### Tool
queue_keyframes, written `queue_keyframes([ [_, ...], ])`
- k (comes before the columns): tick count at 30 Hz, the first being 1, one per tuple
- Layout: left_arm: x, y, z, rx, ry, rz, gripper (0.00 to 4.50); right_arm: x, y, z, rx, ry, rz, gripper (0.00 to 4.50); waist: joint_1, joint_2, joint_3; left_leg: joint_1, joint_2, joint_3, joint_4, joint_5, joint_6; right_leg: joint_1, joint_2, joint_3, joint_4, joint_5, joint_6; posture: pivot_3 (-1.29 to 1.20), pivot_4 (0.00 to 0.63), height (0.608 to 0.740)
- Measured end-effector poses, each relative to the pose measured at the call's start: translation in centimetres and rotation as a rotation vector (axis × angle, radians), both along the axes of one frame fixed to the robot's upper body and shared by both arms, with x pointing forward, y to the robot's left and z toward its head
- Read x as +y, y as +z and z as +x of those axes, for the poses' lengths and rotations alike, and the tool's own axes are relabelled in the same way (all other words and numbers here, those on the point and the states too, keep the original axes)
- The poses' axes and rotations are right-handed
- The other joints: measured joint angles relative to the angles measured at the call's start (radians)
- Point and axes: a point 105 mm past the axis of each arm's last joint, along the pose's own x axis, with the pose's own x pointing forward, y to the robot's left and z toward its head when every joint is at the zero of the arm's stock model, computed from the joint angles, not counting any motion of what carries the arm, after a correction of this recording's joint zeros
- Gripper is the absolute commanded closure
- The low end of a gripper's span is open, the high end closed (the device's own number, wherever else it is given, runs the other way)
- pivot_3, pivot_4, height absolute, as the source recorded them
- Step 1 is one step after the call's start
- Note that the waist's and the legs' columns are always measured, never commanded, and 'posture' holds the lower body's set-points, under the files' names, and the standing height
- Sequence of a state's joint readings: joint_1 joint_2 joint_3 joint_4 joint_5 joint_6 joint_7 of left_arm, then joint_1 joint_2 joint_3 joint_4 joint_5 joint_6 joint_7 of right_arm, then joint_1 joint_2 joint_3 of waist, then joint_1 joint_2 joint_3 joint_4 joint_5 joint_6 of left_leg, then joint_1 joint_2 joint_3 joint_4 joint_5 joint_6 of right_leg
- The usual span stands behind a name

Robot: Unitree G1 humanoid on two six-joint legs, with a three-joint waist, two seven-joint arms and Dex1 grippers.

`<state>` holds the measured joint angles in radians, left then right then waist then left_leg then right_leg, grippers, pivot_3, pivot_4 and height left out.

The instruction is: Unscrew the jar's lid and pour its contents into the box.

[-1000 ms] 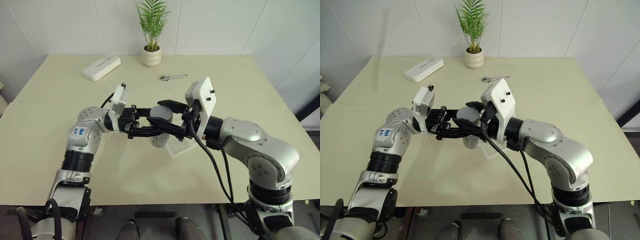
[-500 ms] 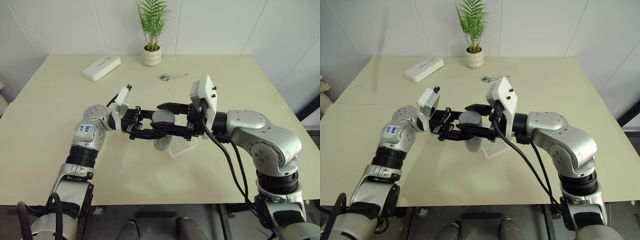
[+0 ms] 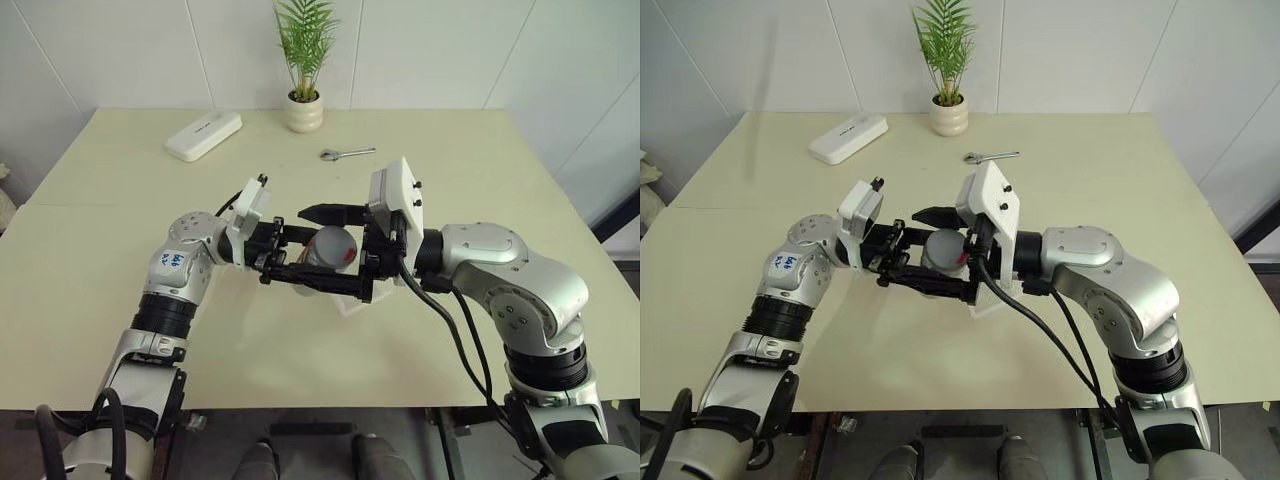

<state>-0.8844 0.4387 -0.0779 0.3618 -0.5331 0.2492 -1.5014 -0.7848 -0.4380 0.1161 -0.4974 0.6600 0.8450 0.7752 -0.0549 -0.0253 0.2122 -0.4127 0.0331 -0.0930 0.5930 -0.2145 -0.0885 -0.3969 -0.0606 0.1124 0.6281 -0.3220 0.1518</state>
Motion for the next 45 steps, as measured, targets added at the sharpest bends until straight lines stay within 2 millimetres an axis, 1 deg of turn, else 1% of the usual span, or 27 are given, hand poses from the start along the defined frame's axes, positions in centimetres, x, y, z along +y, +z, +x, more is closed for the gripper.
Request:
queue_keyframes([
  [6,0.3,-0.3,0.0,0.025,0.012,-0.037,1.88,0.0,0.3,0.0,-0.018,-0.009,0.012,0.01,-0.001,0.000,0.000,0.000,0.000,0.000,0.000,0.000,0.000,0.000,0.000,0.000,0.001,0.000,0.000,0.00,0.150,0.740],
  [9,0.7,-0.5,0.3,0.062,0.051,-0.053,1.88,0.5,0.3,-0.7,-0.035,0.021,0.007,0.01,-0.001,0.000,0.000,0.000,0.000,-0.001,0.000,0.000,0.000,0.000,0.000,0.000,0.000,0.000,0.000,0.00,0.150,0.740],
  [11,0.9,-0.3,0.5,0.073,0.069,-0.080,1.88,0.5,0.2,-0.8,-0.035,0.023,0.005,0.01,0.001,0.000,0.000,0.000,0.000,-0.001,0.000,0.000,0.000,0.000,0.000,0.000,0.000,0.000,0.000,0.00,0.150,0.740],
  [16,1.5,-0.4,0.6,0.110,0.096,-0.145,1.88,0.4,0.5,-0.5,-0.044,0.000,0.023,0.01,0.000,0.000,0.000,0.000,0.000,-0.001,0.000,0.000,0.000,0.000,0.000,-0.001,0.001,0.000,0.000,0.00,0.150,0.740],
  [20,1.5,-0.2,0.4,0.103,0.092,-0.139,1.88,0.3,0.6,-0.2,-0.049,-0.017,0.028,0.01,0.001,0.000,0.000,0.000,0.000,-0.001,0.000,0.001,0.000,0.000,0.000,-0.001,0.001,0.000,0.000,0.00,0.150,0.740],
  [23,1.5,-0.4,0.2,0.106,0.089,-0.134,1.88,0.1,0.6,0.4,-0.043,-0.047,0.032,0.01,0.000,0.000,0.000,0.000,0.000,-0.001,0.000,0.001,-0.001,0.000,0.000,-0.001,0.001,0.000,0.000,0.00,0.150,0.740],
  [27,1.5,-0.8,0.0,0.074,0.081,-0.120,1.88,-0.1,1.5,1.2,-0.059,-0.091,0.046,0.01,0.001,0.000,0.000,0.000,0.000,-0.001,0.000,0.001,-0.001,0.000,0.000,-0.001,0.001,0.000,0.000,0.00,0.150,0.740],
  [35,1.5,-1.0,0.1,-0.032,0.092,-0.112,1.88,0.3,1.6,1.8,-0.022,-0.137,0.048,0.01,0.001,0.000,0.000,0.000,0.000,-0.001,0.000,0.001,-0.001,0.000,0.000,-0.001,0.001,0.000,0.000,0.00,0.150,0.740],
  [40,1.3,-0.6,0.9,-0.074,0.113,-0.119,1.88,1.3,1.2,1.7,0.041,-0.133,0.060,0.01,0.001,0.000,0.000,0.000,0.000,-0.001,0.000,0.001,-0.001,0.000,0.000,-0.001,0.001,0.000,0.000,0.00,0.150,0.740],
  [45,1.3,-0.4,1.3,-0.085,0.122,-0.126,1.88,1.6,1.1,1.8,0.056,-0.140,0.065,0.01,-0.001,0.000,0.000,0.000,0.000,-0.001,0.000,0.001,-0.001,0.000,0.000,-0.001,0.001,0.000,0.000,0.00,0.150,0.740],
])
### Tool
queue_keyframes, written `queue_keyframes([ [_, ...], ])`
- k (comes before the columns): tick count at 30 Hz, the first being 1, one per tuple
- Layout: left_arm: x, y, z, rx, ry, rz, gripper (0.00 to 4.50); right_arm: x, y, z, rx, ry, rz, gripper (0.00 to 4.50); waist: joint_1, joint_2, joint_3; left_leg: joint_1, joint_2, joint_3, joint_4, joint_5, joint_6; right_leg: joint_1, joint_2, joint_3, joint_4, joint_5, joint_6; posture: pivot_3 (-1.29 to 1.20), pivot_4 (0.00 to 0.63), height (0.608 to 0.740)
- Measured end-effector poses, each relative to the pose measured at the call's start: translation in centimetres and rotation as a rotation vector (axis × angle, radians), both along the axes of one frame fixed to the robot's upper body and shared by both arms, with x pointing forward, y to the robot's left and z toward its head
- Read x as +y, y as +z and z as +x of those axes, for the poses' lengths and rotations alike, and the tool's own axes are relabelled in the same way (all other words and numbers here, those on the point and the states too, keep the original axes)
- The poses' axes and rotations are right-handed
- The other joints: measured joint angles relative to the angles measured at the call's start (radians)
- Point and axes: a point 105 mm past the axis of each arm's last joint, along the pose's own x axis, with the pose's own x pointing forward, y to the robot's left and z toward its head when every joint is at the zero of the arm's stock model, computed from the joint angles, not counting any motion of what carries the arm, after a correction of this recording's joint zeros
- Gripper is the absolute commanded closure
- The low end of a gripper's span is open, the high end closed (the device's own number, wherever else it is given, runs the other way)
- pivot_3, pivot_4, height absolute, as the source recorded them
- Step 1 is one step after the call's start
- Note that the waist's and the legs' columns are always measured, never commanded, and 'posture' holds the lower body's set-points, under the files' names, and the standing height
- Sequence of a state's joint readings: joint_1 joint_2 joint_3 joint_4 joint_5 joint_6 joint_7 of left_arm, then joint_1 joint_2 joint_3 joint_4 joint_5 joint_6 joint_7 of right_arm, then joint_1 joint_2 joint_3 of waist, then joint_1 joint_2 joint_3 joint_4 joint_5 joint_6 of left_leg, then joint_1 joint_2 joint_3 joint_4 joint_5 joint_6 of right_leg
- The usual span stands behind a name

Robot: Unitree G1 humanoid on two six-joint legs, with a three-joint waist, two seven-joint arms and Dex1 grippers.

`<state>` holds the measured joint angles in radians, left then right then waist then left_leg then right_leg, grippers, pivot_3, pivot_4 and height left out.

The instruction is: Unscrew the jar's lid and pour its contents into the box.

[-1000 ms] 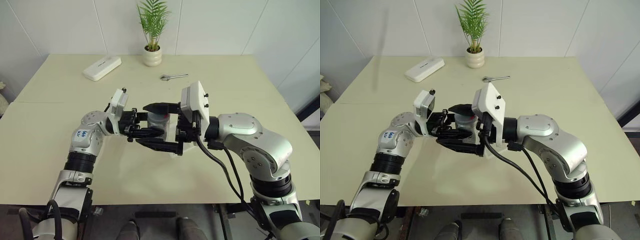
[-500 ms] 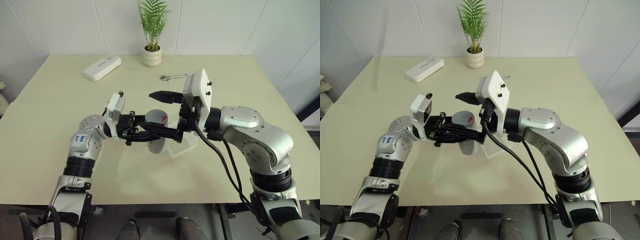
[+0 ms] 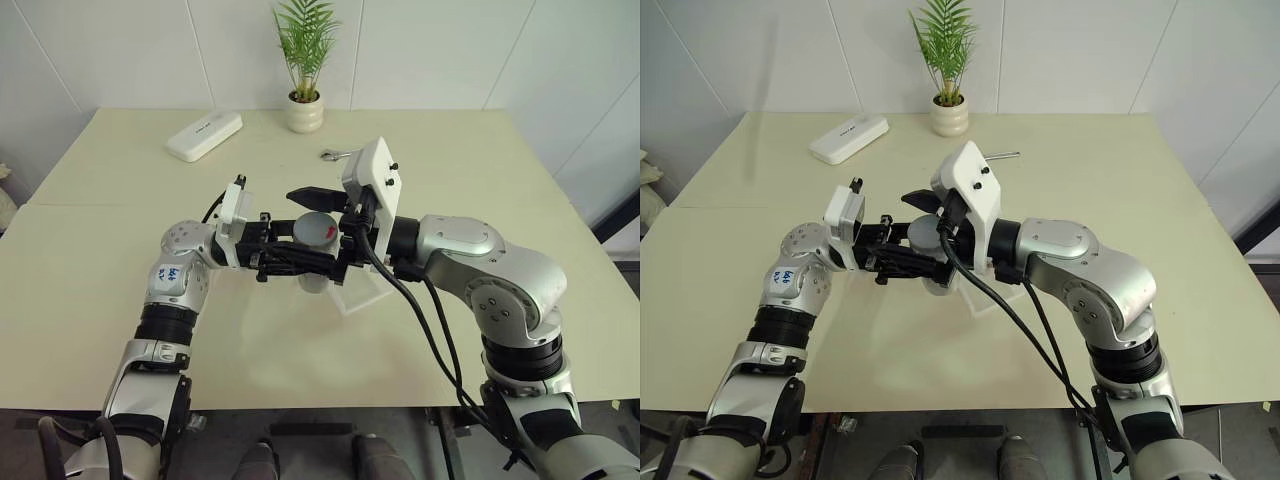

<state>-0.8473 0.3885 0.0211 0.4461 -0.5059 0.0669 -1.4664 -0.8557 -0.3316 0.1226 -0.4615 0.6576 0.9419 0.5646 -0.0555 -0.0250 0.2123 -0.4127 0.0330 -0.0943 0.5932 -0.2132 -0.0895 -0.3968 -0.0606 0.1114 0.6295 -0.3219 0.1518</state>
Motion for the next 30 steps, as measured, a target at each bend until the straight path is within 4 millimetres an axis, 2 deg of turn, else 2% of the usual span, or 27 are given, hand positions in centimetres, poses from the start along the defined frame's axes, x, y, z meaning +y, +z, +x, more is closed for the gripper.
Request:
queue_keyframes([
  [11,0.0,-0.1,-0.3,0.000,-0.028,0.008,1.88,-0.6,-0.5,2.0,0.006,-0.080,-0.008,0.01,0.000,0.000,0.000,0.000,0.000,0.000,0.000,0.000,0.000,0.000,0.000,0.000,0.000,0.000,0.000,0.00,0.150,0.740],
  [30,0.1,-0.3,0.1,0.033,-0.025,0.004,1.88,-2.6,-0.8,1.8,-0.015,-0.110,-0.056,0.01,0.001,0.000,0.000,0.000,0.000,0.000,0.000,0.000,0.000,0.000,0.000,0.000,0.000,0.000,0.000,0.00,0.150,0.740],
])
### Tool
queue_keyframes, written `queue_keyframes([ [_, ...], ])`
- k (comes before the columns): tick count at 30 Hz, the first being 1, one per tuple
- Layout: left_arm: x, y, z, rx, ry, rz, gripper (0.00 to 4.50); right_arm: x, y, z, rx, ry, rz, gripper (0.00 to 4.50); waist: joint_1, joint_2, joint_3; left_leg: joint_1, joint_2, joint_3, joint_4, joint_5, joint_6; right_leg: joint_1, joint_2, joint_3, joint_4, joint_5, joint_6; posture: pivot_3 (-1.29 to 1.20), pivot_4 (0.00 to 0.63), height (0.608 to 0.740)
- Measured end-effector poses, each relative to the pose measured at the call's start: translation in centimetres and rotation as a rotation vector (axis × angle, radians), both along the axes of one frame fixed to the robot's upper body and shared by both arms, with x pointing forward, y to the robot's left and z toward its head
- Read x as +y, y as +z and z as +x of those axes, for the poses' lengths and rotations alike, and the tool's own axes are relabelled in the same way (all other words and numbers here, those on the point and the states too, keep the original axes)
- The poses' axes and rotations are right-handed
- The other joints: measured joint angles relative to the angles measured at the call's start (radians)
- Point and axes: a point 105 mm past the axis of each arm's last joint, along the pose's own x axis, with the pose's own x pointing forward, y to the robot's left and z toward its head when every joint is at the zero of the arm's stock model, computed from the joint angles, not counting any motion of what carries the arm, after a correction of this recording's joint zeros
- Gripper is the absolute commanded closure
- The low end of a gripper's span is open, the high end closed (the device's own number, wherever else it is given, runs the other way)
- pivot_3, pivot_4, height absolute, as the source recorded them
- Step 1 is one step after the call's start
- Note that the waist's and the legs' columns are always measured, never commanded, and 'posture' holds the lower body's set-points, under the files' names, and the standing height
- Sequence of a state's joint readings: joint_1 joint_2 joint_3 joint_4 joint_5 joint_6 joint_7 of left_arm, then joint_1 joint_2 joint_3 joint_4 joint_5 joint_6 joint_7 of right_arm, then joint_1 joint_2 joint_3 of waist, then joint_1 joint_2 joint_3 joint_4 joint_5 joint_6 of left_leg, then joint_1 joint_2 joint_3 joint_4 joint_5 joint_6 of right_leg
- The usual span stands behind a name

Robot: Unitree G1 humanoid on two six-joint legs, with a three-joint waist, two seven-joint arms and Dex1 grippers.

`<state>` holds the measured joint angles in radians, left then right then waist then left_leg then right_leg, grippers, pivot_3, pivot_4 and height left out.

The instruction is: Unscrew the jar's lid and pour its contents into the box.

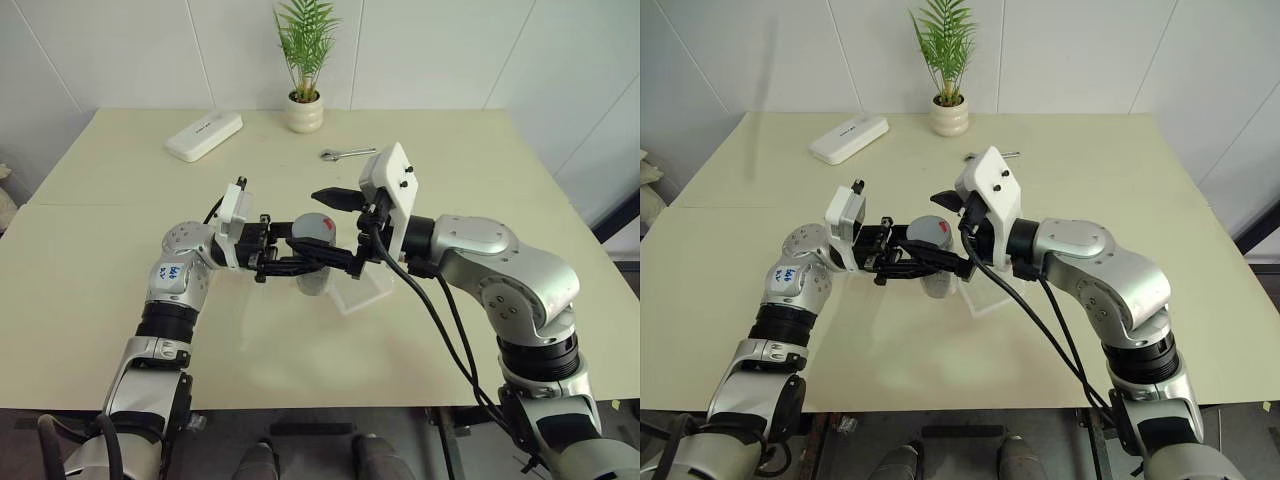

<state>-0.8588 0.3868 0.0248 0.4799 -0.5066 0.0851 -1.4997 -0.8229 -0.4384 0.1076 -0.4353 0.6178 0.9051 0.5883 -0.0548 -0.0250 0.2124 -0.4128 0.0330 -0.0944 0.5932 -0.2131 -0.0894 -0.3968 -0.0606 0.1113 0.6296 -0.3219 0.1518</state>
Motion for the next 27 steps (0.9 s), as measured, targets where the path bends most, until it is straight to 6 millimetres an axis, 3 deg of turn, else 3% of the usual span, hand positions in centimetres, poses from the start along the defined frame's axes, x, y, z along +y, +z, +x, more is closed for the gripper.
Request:
queue_keyframes([
  [27,0.3,0.1,0.2,-0.010,0.014,-0.002,1.88,-3.6,0.7,-1.5,0.001,-0.094,-0.053,0.01,0.002,0.000,0.000,-0.001,0.000,0.000,0.000,0.000,0.000,0.000,0.000,0.000,-0.001,0.000,0.000,0.00,0.150,0.740],
])
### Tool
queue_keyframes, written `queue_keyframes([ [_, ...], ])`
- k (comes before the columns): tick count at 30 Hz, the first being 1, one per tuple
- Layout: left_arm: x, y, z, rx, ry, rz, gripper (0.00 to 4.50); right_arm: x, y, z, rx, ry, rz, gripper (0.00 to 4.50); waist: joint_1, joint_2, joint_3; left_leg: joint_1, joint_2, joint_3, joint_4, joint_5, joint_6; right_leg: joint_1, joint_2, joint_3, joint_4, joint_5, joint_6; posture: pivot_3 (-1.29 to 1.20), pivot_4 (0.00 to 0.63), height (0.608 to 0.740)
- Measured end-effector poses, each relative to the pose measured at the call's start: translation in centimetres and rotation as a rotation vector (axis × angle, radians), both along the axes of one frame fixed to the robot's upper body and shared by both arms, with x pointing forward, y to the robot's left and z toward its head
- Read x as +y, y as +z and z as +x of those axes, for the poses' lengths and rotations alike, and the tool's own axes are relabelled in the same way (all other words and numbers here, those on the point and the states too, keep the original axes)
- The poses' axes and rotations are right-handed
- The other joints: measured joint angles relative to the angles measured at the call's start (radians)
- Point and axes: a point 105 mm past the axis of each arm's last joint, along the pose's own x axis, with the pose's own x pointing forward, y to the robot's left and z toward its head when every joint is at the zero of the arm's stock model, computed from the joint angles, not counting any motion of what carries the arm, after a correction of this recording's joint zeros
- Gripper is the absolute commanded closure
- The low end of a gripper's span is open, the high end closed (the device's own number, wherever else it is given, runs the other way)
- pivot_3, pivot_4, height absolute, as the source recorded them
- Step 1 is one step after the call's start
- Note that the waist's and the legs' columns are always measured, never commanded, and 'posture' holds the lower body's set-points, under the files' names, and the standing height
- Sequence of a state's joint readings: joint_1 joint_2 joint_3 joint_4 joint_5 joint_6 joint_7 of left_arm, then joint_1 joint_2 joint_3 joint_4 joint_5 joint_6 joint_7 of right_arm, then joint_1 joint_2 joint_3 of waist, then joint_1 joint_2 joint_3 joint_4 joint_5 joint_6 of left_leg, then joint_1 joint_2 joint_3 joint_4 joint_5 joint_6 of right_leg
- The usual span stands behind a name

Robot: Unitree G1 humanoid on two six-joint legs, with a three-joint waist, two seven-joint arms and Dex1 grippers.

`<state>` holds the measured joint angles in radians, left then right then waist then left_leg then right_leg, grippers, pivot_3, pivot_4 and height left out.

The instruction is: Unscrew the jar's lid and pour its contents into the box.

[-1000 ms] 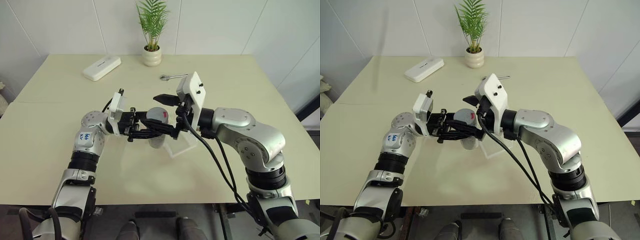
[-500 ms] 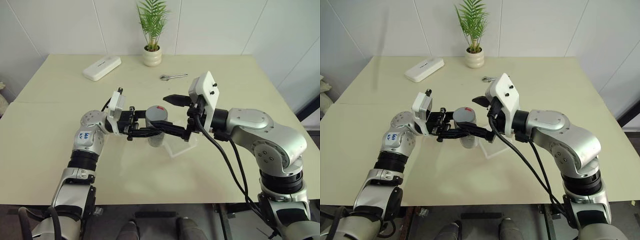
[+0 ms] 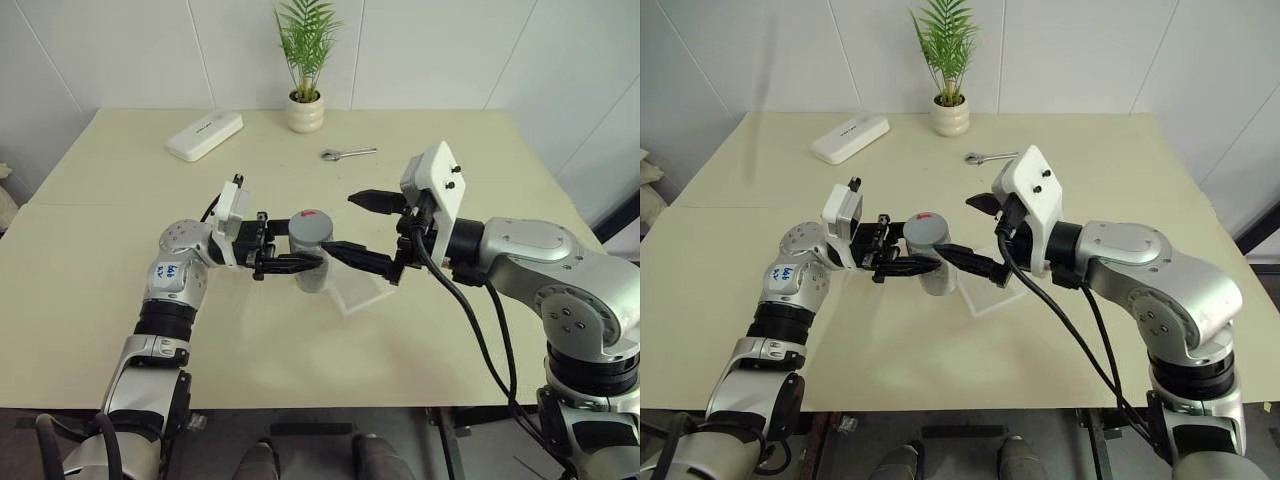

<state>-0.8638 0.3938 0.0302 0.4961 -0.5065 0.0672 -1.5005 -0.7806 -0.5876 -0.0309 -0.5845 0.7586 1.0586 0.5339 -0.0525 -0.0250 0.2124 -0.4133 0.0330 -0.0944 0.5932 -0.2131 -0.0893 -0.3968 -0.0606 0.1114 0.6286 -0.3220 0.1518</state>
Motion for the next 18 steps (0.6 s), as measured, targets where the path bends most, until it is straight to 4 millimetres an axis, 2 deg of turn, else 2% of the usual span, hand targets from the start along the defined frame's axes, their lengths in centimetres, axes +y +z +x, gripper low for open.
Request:
queue_keyframes([
  [3,0.0,0.1,0.2,0.003,0.004,-0.002,1.88,-0.2,0.8,-0.1,-0.021,-0.005,0.011,0.01,-0.001,0.000,0.000,0.000,0.000,0.000,0.000,0.000,0.000,0.000,0.000,0.000,0.000,0.000,0.000,0.00,0.150,0.740],
  [8,0.0,0.1,0.3,-0.007,0.006,-0.001,1.88,0.6,2.5,-0.6,-0.052,0.048,0.053,0.01,-0.002,0.000,0.000,0.000,0.000,0.000,0.000,0.000,0.000,0.000,0.000,0.000,0.000,0.000,0.000,0.00,0.150,0.740],
  [18,-0.6,0.2,0.3,-0.026,-0.009,0.004,1.88,3.8,1.7,-0.8,0.027,0.242,0.049,0.01,-0.002,0.000,0.000,0.000,0.000,0.000,0.000,0.000,0.000,0.000,0.000,0.000,0.001,0.000,0.000,0.00,0.150,0.740],
])
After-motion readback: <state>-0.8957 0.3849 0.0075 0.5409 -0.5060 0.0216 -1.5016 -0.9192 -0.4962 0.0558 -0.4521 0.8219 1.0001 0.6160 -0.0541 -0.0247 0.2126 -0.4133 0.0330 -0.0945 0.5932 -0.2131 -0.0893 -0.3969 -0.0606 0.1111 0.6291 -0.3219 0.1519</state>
